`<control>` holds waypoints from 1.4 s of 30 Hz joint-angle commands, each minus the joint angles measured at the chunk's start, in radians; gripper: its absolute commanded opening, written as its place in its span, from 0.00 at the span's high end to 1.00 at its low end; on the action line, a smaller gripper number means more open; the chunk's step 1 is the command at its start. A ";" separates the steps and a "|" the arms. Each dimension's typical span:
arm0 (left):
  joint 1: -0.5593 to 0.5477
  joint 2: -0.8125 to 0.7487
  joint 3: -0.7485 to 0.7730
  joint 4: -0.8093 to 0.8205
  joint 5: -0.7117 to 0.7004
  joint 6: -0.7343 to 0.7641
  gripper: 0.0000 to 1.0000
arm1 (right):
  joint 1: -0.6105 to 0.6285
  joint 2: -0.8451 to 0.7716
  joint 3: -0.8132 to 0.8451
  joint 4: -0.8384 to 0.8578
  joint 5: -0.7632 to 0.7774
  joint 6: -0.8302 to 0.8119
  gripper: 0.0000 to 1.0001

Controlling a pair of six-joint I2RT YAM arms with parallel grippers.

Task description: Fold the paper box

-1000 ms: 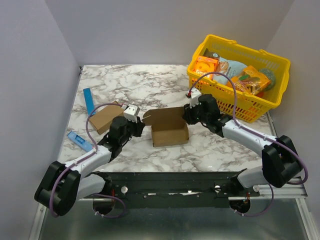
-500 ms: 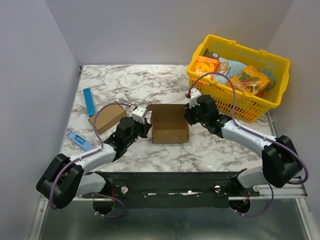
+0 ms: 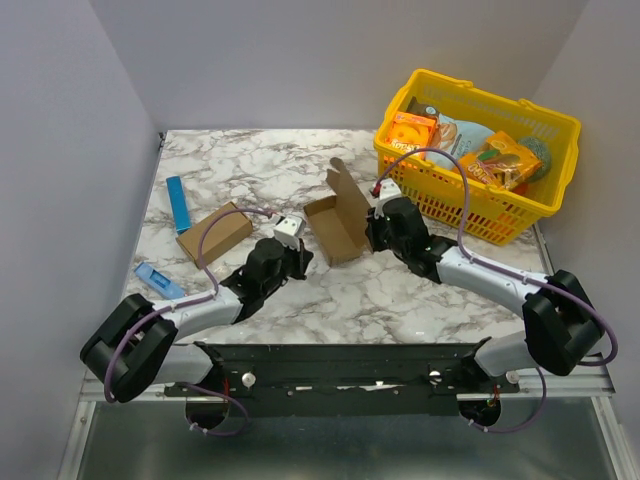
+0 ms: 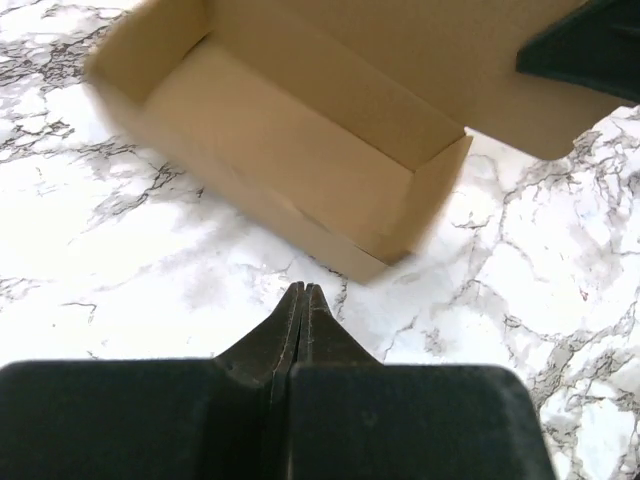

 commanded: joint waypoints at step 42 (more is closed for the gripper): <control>0.457 -0.041 0.096 -0.062 0.490 0.239 0.01 | 0.015 -0.035 0.041 -0.218 -0.467 -0.437 1.00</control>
